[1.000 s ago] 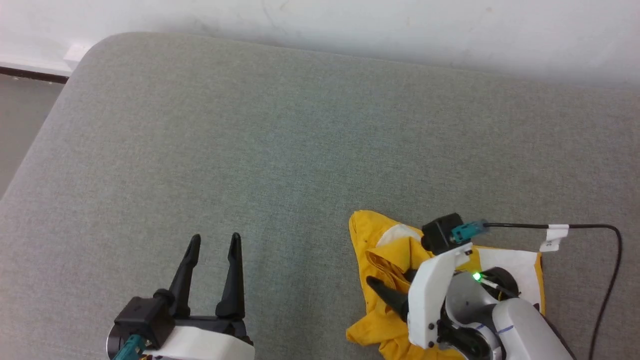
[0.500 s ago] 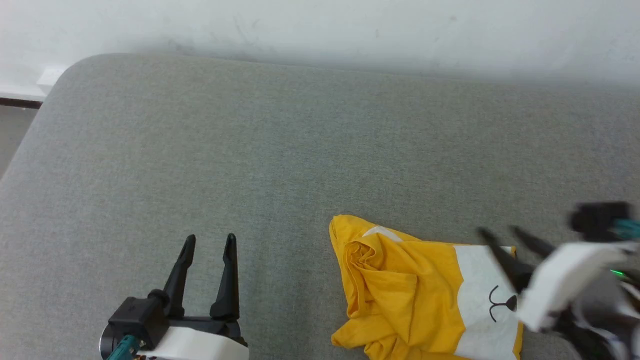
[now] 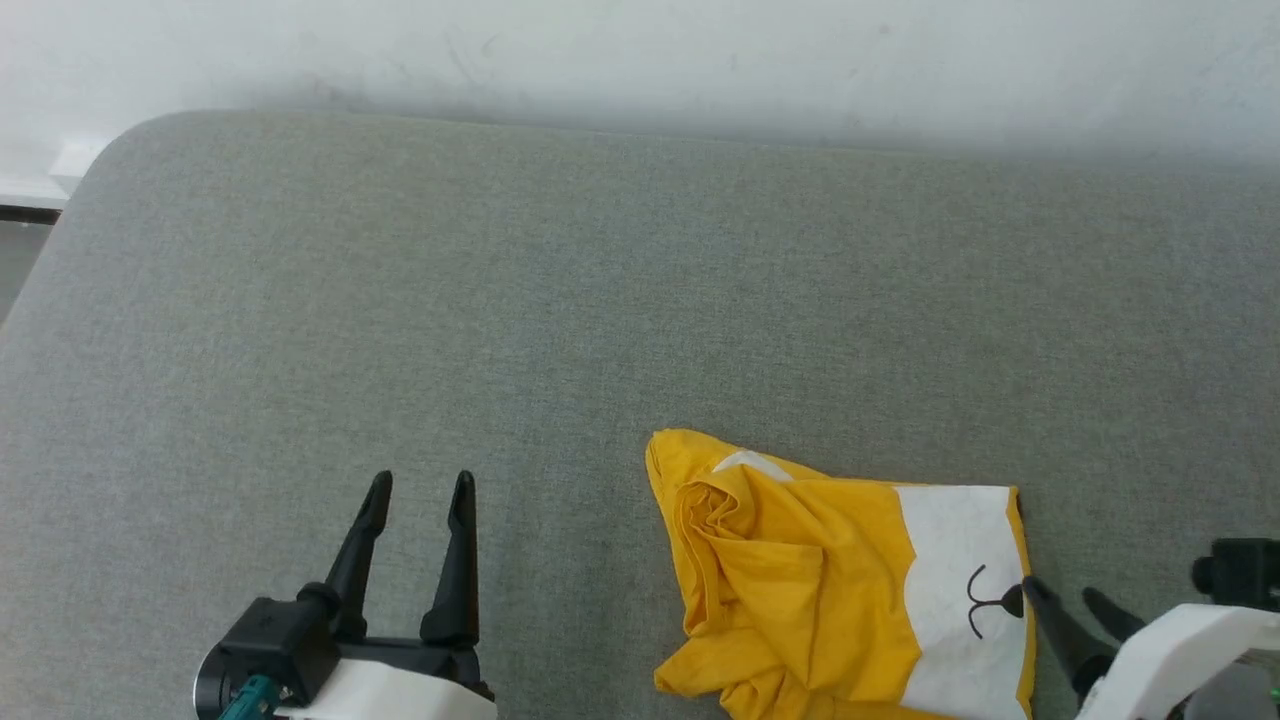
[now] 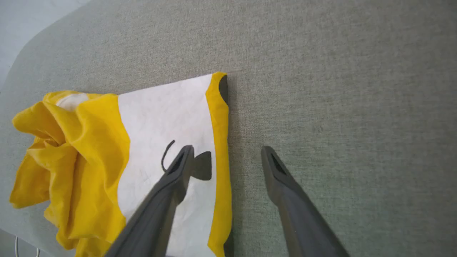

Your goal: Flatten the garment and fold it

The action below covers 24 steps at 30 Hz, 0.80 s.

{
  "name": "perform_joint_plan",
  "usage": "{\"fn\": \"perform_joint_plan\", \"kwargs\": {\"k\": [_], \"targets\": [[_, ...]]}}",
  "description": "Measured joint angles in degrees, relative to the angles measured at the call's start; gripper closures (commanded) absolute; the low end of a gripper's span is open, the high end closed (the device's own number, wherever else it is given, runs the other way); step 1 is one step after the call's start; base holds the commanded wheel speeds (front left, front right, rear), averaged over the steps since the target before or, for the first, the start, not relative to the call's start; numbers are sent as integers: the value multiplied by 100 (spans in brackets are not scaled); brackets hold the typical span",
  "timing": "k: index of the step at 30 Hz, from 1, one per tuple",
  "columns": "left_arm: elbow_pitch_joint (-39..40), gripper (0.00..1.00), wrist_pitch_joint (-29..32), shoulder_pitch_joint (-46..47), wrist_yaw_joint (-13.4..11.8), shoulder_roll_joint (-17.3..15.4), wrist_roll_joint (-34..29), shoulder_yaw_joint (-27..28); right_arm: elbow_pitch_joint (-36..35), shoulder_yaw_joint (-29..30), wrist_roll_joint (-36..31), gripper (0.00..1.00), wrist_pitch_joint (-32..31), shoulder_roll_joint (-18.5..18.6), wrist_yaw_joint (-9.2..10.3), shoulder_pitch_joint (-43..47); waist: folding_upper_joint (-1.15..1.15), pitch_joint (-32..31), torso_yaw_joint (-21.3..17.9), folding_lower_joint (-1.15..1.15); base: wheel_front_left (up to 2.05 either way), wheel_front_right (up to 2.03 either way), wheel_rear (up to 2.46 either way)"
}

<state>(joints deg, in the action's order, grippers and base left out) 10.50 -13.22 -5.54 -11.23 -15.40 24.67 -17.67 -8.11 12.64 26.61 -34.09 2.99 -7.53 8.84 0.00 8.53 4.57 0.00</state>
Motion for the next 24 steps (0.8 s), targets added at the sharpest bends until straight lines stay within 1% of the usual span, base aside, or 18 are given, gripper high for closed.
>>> {"fn": "perform_joint_plan", "kwargs": {"k": [9, 10, 11, 12, 17, 24], "targets": [[70, 0, 112, 3, 0, -83, -8, -62, 971, -379, 73, 0, -62, -1, 0, -316, 0, -22, 119, 0, 0, 0, 0], [76, 0, 113, 5, 0, -87, -9, -71, 1051, -390, 79, 42, -64, 1, 0, -369, 0, -18, 135, 0, 0, 0, 0], [81, 0, 119, 10, 0, -87, -14, -82, 1121, -387, 78, 80, -59, 2, -1, -420, 0, -14, 152, 0, 0, 0, 0], [87, 0, 121, 13, 0, -88, -23, -96, 1190, -378, 76, 100, -42, 8, -1, -471, 0, -10, 168, 0, 0, 0, 0], [125, 0, 164, 101, -1, -87, -107, -154, 1294, -372, -48, 100, 31, 7, -1, -599, 1, -14, 227, 0, 0, 0, 0], [180, 0, 162, 115, -101, -103, -163, -167, 1068, -392, -253, 100, 85, -2, -1, -753, 1, -50, 98, 0, 0, 0, 0]]}}
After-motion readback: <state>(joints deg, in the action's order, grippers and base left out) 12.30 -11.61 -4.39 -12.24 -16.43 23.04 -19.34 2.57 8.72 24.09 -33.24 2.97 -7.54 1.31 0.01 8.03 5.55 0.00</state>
